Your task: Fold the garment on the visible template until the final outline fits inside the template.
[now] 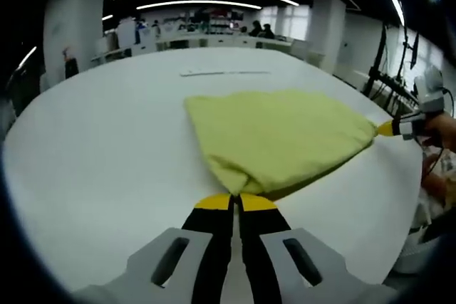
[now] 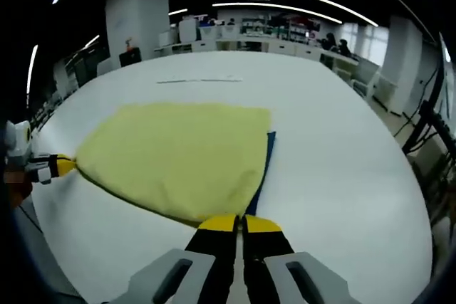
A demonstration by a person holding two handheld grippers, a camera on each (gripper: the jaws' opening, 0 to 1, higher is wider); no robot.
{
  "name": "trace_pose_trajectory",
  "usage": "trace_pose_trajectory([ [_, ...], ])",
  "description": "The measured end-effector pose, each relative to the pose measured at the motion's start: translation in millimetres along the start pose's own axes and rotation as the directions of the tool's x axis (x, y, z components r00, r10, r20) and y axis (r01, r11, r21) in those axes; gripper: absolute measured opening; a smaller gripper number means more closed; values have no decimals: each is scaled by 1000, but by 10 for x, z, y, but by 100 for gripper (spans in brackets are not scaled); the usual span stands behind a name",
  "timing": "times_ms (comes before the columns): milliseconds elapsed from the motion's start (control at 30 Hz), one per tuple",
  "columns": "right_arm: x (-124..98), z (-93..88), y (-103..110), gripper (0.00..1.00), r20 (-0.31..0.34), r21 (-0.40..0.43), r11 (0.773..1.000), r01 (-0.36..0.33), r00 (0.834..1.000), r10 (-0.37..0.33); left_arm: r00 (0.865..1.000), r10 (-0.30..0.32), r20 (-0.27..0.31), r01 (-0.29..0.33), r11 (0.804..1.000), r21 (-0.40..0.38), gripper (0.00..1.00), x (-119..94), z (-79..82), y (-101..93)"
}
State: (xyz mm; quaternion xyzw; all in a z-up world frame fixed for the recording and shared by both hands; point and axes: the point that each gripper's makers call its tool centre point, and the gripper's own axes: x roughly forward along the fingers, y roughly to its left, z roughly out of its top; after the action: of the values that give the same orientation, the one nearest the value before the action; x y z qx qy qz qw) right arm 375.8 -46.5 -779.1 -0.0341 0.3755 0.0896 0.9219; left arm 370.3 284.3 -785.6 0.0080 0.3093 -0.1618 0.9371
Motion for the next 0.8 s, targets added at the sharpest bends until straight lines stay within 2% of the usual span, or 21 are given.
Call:
trace_pose_trajectory([
  [267, -48, 23, -117, 0, 16, -26, 999, -23, 1000, 23, 1000, -5, -1, 5, 999, 38, 0, -54, 47, 76],
  [600, -16, 26, -138, 0, 31, -55, 997, -49, 998, 51, 1000, -22, -6, 22, 1000, 4, 0, -53, -22, 85],
  [800, -18, -80, -84, 3, 16, 11, 996, -90, 996, 90, 999, -33, -2, 33, 999, -28, 1, -61, -81, 64],
])
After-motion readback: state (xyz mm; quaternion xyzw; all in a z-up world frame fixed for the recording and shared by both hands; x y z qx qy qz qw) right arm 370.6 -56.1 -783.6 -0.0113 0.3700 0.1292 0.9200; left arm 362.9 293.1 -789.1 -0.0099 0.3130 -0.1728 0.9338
